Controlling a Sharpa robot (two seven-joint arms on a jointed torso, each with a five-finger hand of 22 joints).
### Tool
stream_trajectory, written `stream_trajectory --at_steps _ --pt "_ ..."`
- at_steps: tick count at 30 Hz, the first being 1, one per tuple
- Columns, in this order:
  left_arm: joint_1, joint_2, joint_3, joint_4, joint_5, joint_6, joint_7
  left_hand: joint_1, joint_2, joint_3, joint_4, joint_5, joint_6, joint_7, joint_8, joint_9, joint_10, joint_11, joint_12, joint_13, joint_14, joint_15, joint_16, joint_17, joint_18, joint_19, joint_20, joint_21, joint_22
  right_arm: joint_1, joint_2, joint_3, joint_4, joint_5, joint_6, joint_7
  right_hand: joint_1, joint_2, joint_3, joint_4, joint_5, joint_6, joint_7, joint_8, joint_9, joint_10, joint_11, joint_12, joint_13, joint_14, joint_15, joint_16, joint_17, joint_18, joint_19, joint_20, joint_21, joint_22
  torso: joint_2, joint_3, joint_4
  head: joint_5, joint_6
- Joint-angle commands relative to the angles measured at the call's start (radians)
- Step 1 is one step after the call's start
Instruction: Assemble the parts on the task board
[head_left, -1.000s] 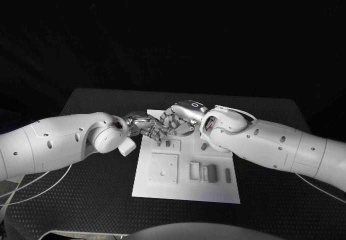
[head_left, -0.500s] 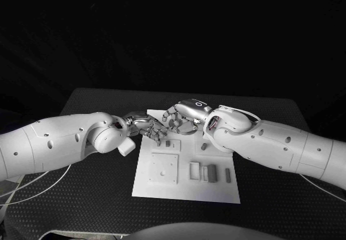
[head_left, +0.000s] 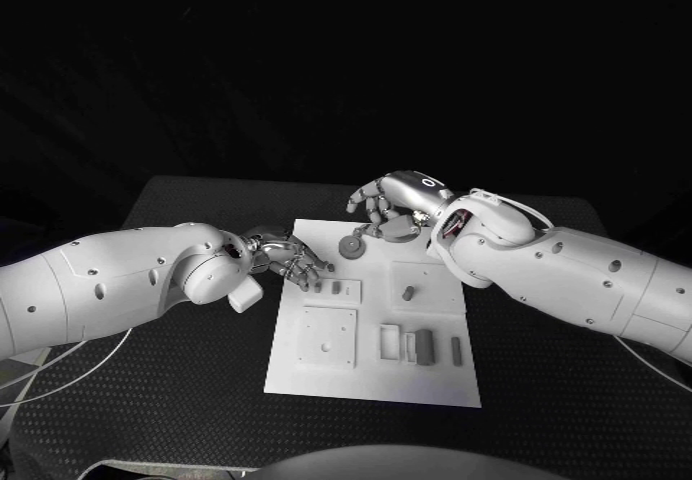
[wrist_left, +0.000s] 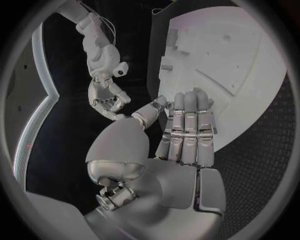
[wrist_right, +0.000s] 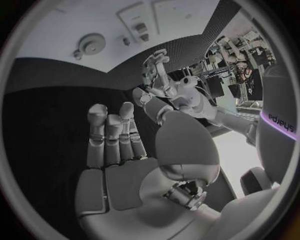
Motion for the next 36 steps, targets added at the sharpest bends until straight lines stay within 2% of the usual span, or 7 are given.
stream_trajectory --at_steps 1,13,16,21,27,32,36 --pt "0.000 0.002 0.001 0.007 -0.082 0.033 -0.095 0.008 0.000 0.005 -0.001 0.000 0.026 -0.016 0.006 0.000 0.008 0.002 0.005 0.001 0.009 0.001 0.003 0.002 -0.014 0.010 0.000 0.006 0.002 0.000 -0.014 0.009 -0.014 0.039 -0.015 -0.002 0.009 0.000 0.004 0.000 -0.004 -0.051 0.055 0.004 -0.002 -0.004 0.002 0.007 0.000 0.000 0.002 0.000 0.000 0.062 -0.004 -0.005 -0.005 0.010 0.000 0.0006 -0.0022 -0.002 -0.001" --pt "0.001 0.007 0.001 0.023 -0.151 0.088 -0.182 0.007 -0.002 0.008 -0.001 0.000 0.027 -0.016 0.007 0.002 0.011 0.002 0.005 0.003 0.011 0.000 0.004 0.004 -0.013 0.011 -0.001 0.007 0.004 0.003 -0.046 0.009 -0.014 0.135 0.031 0.007 0.004 0.007 -0.003 0.001 -0.006 -0.037 0.052 0.014 0.000 -0.004 -0.001 0.008 -0.001 -0.001 0.000 0.000 0.000 0.062 -0.006 -0.003 -0.005 0.011 0.000 0.0034 -0.0036 -0.006 0.003" --pt "0.001 0.006 0.001 0.037 -0.209 0.105 -0.198 0.007 -0.003 0.008 -0.001 0.000 0.026 -0.016 0.007 0.002 0.011 0.002 0.005 0.004 0.011 0.000 0.004 0.004 -0.013 0.011 -0.001 0.007 0.005 0.001 -0.055 0.009 -0.007 0.141 0.035 0.009 0.003 0.008 -0.004 0.002 -0.006 -0.037 0.052 0.014 0.000 -0.005 -0.001 0.008 -0.001 -0.002 0.000 0.000 0.000 0.062 -0.006 -0.002 -0.005 0.011 -0.001 0.0021 -0.0057 -0.008 0.004" --pt "0.002 0.006 0.001 0.062 -0.321 0.129 -0.223 0.006 -0.003 0.009 0.001 0.000 0.026 -0.015 0.006 0.004 0.015 0.002 0.006 0.006 0.013 -0.001 0.005 0.006 -0.013 0.012 -0.002 0.008 0.007 -0.004 -0.068 0.009 0.007 0.154 0.039 0.009 0.002 0.009 -0.004 0.002 -0.006 -0.037 0.052 0.014 0.000 -0.005 -0.001 0.008 -0.001 -0.002 -0.001 0.000 0.000 0.062 -0.006 -0.002 -0.005 0.011 -0.001 0.0053 -0.0073 -0.007 0.000" --pt "0.014 0.017 0.001 0.089 -0.459 0.139 -0.236 0.006 -0.004 0.012 0.001 0.000 0.027 -0.016 0.008 0.006 0.018 0.001 0.007 0.008 0.015 -0.002 0.007 0.008 -0.013 0.015 -0.003 0.010 0.010 -0.008 -0.071 0.009 0.007 0.160 0.041 0.009 0.002 0.010 -0.005 0.002 -0.006 -0.037 0.052 0.015 0.000 -0.005 -0.001 0.008 -0.001 -0.002 -0.001 0.000 0.000 0.062 -0.006 -0.002 -0.006 0.011 -0.002 0.0080 -0.0083 -0.013 -0.004" --pt "0.031 0.041 0.001 0.099 -0.558 0.149 -0.230 -0.004 -0.015 0.011 0.010 0.000 0.033 -0.019 0.011 0.012 0.023 -0.001 0.009 0.013 0.020 -0.005 0.010 0.011 -0.013 0.019 -0.005 0.013 0.015 -0.009 -0.068 0.009 0.000 0.167 0.044 0.009 0.002 0.012 -0.005 0.002 -0.005 -0.038 0.052 0.015 0.000 -0.006 -0.001 0.008 -0.001 -0.002 -0.001 0.000 0.000 0.062 -0.007 -0.002 -0.006 0.012 -0.002 0.0052 -0.0073 -0.020 -0.003" --pt "0.033 0.065 0.002 0.100 -0.604 0.161 -0.229 -0.011 -0.023 0.014 0.019 0.001 0.037 -0.022 0.013 0.016 0.027 -0.003 0.010 0.017 0.024 -0.006 0.011 0.014 -0.013 0.021 -0.007 0.015 0.020 -0.011 -0.066 0.009 -0.003 0.168 0.046 0.009 0.001 0.012 -0.005 0.001 -0.005 -0.038 0.052 0.015 0.000 -0.006 -0.001 0.008 -0.001 -0.003 -0.001 0.000 0.000 0.062 -0.007 -0.002 -0.006 0.012 -0.004 0.0078 -0.0093 -0.022 -0.002"
